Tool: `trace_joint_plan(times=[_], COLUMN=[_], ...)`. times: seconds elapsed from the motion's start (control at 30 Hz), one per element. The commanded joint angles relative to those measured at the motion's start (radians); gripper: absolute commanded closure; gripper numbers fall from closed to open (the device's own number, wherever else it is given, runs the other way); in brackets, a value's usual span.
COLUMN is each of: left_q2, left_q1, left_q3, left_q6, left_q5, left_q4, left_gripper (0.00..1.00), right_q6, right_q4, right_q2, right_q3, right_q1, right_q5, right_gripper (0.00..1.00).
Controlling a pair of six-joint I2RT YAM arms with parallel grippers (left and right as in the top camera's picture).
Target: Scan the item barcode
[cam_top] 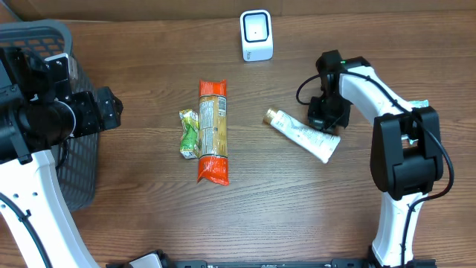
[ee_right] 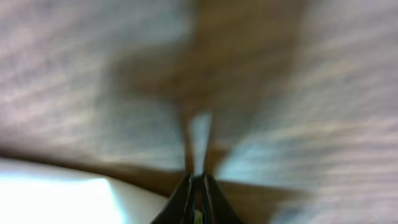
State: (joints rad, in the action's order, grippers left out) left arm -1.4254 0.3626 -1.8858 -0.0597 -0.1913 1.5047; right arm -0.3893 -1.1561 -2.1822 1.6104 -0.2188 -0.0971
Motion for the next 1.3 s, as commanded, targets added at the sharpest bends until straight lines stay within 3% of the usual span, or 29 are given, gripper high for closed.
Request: trace_joint_plan(times=[0.0, 0.2, 0.53, 0.77, 0.97, 1.13, 1.27], left_q2=[-0.008, -0.008, -0.008, -0.008, -0.008, -0.008, -0.008], left_q1=[0.003, 0.003, 0.003, 0.003, 0.003, 0.003, 0.003], left_q3=[-0.006, -0.006, -0.006, -0.006, -0.006, -0.006, -0.006], left_q6=[-0.019, -0.019, -0.019, -0.019, -0.019, -0.019, -0.019], left_q5=[-0.009, -0.009, -0.009, -0.009, -0.009, -0.009, -0.009], left_q4=[0.002, 0.002, 0.002, 0.002, 0.002, 0.002, 0.002], left_gripper=[0.0, 0.0, 0.01, 0.0, 0.0, 0.0, 0.0], right_q6=[-0.006, 0.054, 0.082, 0.116, 0.201, 0.3, 0.316], right_q4=[-0.032, -0.05, -0.045, 0.021, -0.044, -0.099, -0.038], right_q2=[-0.001, -0.001, 0.023, 0.276, 0.49, 0.523, 0.523], right_q3=[0.012, 0.012, 0.019, 0.033, 0.032, 0.016, -0.077], right_q1=[-0.029, -0.077, -0.088, -0.034, 0.0, 0.003, 0.003], right_q5=[-0.065, -0.206, -0.237, -0.234, -0.235, -0.3, -0.341], right_gripper=[0.92, 0.92, 0.96, 0.96, 0.95, 0.89, 0.85])
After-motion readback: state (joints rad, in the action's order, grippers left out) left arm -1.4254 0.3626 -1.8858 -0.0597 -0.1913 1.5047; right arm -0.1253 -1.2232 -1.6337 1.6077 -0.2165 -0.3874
